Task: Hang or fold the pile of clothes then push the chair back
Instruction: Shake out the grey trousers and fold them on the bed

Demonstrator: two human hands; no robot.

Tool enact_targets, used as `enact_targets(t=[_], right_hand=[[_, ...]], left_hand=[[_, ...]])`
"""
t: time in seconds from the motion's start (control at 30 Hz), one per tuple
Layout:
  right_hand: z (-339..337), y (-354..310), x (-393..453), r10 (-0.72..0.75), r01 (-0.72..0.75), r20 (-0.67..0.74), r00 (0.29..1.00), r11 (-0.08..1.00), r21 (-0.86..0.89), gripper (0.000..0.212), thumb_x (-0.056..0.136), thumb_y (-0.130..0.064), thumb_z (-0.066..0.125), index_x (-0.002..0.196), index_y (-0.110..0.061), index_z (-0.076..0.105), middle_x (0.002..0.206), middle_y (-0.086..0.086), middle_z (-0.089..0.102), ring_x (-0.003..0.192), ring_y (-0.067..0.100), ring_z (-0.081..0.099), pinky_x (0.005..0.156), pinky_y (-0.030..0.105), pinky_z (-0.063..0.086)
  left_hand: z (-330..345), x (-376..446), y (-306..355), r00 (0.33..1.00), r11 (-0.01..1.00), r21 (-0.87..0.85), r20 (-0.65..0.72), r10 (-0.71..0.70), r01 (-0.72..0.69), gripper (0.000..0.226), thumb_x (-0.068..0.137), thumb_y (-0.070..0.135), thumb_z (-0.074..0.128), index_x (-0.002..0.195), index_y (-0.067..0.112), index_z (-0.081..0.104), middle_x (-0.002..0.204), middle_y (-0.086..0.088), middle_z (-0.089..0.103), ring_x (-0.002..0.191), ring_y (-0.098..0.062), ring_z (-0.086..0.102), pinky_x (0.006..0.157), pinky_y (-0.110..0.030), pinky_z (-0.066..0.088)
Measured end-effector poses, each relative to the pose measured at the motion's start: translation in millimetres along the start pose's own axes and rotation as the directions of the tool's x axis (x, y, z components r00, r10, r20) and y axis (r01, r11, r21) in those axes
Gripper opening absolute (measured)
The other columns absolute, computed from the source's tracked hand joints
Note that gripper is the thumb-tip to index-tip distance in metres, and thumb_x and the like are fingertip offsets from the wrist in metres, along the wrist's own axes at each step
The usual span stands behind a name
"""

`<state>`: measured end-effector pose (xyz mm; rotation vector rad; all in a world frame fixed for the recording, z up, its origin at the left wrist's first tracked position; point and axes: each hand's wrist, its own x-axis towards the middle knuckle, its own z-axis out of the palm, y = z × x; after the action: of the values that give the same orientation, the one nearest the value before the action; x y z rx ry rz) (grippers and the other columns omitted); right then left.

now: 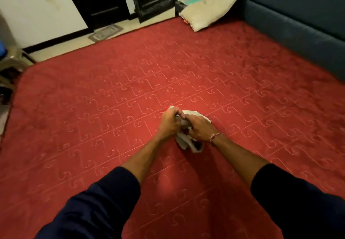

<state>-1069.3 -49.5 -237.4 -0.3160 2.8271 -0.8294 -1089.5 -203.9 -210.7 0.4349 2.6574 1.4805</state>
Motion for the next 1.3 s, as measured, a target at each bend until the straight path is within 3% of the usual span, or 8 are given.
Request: enact_targets(t=[0.2,0.37,0.57,0.73,0.87,1.03,1.13,1.3], right_hand=[[-59,-85,-22,-0.076,0.084,-0.096,0.992,0.993,0.081,0.023,0.078,-0.040,0.059,0.068,-0.020,0.065,0.057,-0.004,0.061,0.052,0.015,0.055,0.052,0.032,0.039],[-99,-191,-58,-0.073,0.107,-0.235,0.969,0.985,0.133,0.011,0.086,-0.035,0.063,0.083,-0.031,0.072,0.069,-0.009,0.072,0.064,0.012,0.066,0.057,0.031,0.047],[-123,-309,-112,-0.010,0.191,-0.361,0.932,0.863,0.468,0.031,0.092,-0.008,0.053,0.112,-0.015,0.075,0.074,-0.010,0.067,0.053,-0.003,0.059,0.049,0.017,0.043],[-134,-383,-168,-0.133,0.055,0.042,0.990,0.647,0.761,0.035,0.103,-0.022,0.047,0.134,-0.012,0.056,0.090,0.017,0.065,0.063,0.027,0.068,0.046,0.027,0.042],[-152,-411,-198,-0.387,0.139,0.267,0.883,0.758,0.638,0.071,0.085,-0.009,0.076,0.137,-0.047,0.048,0.132,0.027,0.057,0.096,0.038,0.059,0.066,0.030,0.057],[-146,-456,-212,-0.430,0.484,-0.250,0.868,0.846,0.223,0.084,0.076,-0.013,0.086,0.145,-0.035,0.043,0.124,-0.008,0.058,0.102,0.012,0.063,0.081,0.019,0.056],[-137,-487,-218,-0.436,0.518,-0.286,0.853,0.771,0.371,0.074,0.080,-0.017,0.083,0.145,-0.022,0.048,0.130,-0.004,0.061,0.116,0.006,0.060,0.097,0.025,0.053],[-137,-523,-228,-0.426,0.520,-0.308,0.850,0.769,0.372,0.025,0.095,-0.019,0.067,0.120,-0.016,0.068,0.109,-0.003,0.072,0.100,0.007,0.068,0.091,0.032,0.056]], left_hand=[[-98,-38,46,0.985,0.947,0.277,0.104,0.136,-0.160,0.022,0.076,0.027,0.069,0.082,0.016,0.052,0.072,0.002,0.058,0.061,-0.011,0.049,0.055,-0.030,0.038],[-177,-90,87,0.968,0.760,0.601,0.171,0.182,-0.249,0.038,0.079,0.025,0.071,0.103,0.013,0.044,0.097,-0.010,0.063,0.086,-0.031,0.060,0.064,-0.039,0.041],[-254,-154,111,0.965,0.914,0.367,-0.249,-0.081,0.171,0.024,0.088,0.027,0.065,0.095,0.006,0.057,0.095,-0.021,0.067,0.088,-0.039,0.062,0.065,-0.035,0.036],[-303,-206,146,0.967,0.973,0.043,-0.129,-0.220,0.227,0.040,0.093,0.043,0.051,0.077,0.007,0.061,0.077,-0.011,0.061,0.066,-0.022,0.053,0.062,-0.034,0.041],[-355,-244,186,0.985,0.991,0.104,-0.153,-0.074,0.090,0.035,0.104,0.029,0.039,0.092,0.009,0.066,0.083,-0.006,0.064,0.074,-0.020,0.058,0.067,-0.036,0.048],[-401,-285,227,0.991,0.972,0.235,-0.118,0.061,-0.032,0.041,0.104,0.031,0.043,0.069,0.013,0.055,0.065,-0.003,0.050,0.058,-0.014,0.044,0.056,-0.029,0.035],[-419,-301,244,0.992,0.967,0.247,-0.086,0.091,-0.067,0.041,0.096,0.036,0.058,0.063,0.013,0.055,0.060,-0.006,0.049,0.055,-0.016,0.044,0.056,-0.031,0.036],[-451,-322,248,0.971,0.961,0.275,-0.231,0.070,-0.004,0.039,0.089,0.044,0.065,0.064,0.016,0.053,0.062,-0.005,0.048,0.059,-0.016,0.044,0.055,-0.030,0.036]])
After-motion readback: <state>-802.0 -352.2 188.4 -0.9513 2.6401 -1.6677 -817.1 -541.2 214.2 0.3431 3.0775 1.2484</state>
